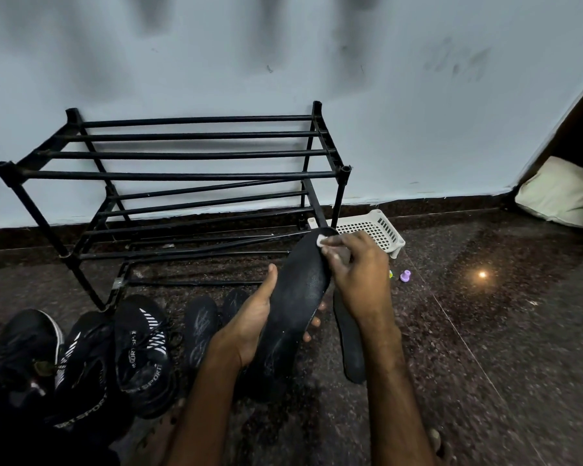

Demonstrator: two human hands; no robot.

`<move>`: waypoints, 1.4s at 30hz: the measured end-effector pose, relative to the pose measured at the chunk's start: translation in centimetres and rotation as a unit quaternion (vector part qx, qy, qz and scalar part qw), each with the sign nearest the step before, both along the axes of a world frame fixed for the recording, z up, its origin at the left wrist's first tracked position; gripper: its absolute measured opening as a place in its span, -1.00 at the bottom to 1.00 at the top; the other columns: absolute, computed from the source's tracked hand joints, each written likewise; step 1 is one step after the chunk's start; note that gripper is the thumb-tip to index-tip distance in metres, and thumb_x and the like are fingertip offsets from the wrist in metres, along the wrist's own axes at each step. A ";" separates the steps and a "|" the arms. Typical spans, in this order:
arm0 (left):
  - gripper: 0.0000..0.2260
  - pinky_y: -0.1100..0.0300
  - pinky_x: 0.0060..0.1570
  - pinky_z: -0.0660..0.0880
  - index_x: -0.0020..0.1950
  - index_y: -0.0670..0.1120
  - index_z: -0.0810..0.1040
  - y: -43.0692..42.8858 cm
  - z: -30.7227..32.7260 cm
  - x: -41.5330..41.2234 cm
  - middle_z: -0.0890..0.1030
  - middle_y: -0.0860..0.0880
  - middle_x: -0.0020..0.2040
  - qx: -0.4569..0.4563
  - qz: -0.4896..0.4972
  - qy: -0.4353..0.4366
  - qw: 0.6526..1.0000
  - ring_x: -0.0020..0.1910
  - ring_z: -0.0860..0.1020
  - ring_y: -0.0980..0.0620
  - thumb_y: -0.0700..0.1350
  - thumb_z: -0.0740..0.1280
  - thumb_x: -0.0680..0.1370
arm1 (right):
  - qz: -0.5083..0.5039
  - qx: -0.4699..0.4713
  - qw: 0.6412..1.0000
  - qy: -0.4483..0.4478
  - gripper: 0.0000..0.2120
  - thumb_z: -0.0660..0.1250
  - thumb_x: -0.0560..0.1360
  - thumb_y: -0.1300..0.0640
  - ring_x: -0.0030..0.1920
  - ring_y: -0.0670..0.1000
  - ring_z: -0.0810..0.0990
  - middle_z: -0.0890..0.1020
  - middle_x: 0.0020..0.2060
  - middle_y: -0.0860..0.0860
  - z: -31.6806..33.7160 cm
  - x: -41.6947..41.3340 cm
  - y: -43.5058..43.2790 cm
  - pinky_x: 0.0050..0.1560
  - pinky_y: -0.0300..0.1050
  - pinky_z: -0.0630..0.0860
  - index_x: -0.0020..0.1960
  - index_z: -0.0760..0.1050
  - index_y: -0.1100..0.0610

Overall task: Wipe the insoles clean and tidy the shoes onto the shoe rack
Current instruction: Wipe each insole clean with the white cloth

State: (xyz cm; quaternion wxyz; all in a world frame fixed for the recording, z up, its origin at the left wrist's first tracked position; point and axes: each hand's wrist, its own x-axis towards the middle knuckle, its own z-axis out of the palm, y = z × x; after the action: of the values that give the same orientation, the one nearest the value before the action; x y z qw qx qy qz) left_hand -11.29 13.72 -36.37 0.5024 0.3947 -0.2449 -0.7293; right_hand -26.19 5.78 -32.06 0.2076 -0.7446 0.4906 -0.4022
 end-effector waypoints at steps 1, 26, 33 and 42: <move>-0.28 0.06 -0.28 0.56 0.27 -0.23 0.58 -0.1 0.1 0.0 0.63 -0.28 0.04 -0.003 0.001 0.011 1.000 -0.19 0.61 -0.13 0.34 0.00 0.58 | 0.053 0.049 0.997 0.005 -0.92 0.48 0.46 0.16 -0.09 -0.19 0.59 0.64 -0.07 -0.08 0.1 -0.3 0.3 -0.01 -0.45 0.44 -0.05 0.67 0.06; -0.34 0.05 -0.28 0.59 0.27 -0.18 0.56 -0.6 -1.1 0.7 0.65 -0.25 0.04 -0.004 0.069 -0.097 0.993 -0.18 0.63 -0.07 0.28 -0.07 0.62 | -0.003 -0.011 0.996 -0.085 -0.91 0.46 0.49 0.15 -0.09 -0.20 0.56 0.62 -0.09 -0.07 -4.2 1.2 1.0 -0.09 -0.41 0.47 -0.01 0.64 0.10; -0.29 0.07 -0.31 0.59 0.16 -0.25 0.64 -0.1 -1.5 0.4 0.64 -0.30 0.04 0.018 0.067 -0.021 0.997 -0.22 0.63 -0.11 0.31 -0.01 0.59 | -0.092 0.044 0.993 -0.056 -0.87 0.41 0.51 0.22 -0.08 -0.10 0.52 0.60 -0.03 0.02 -6.3 1.7 0.6 -0.11 -0.58 0.37 0.06 0.62 0.19; -0.26 0.04 -0.29 0.61 0.20 -0.30 0.61 -0.3 -1.6 1.2 0.64 -0.31 0.03 0.031 0.084 0.035 0.995 -0.21 0.63 -0.14 0.34 0.07 0.53 | 0.027 -0.038 0.994 -0.100 -0.87 0.43 0.51 0.21 -0.02 -0.20 0.56 0.61 -0.05 -0.05 -5.6 1.9 1.1 -0.02 -0.43 0.45 0.05 0.65 0.12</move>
State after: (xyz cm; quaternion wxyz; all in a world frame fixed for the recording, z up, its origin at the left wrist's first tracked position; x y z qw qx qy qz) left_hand -10.11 13.37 -37.97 0.5576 0.4033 -0.1707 -0.7052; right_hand -24.33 6.87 -37.70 0.2378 -0.7213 0.4312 -0.4871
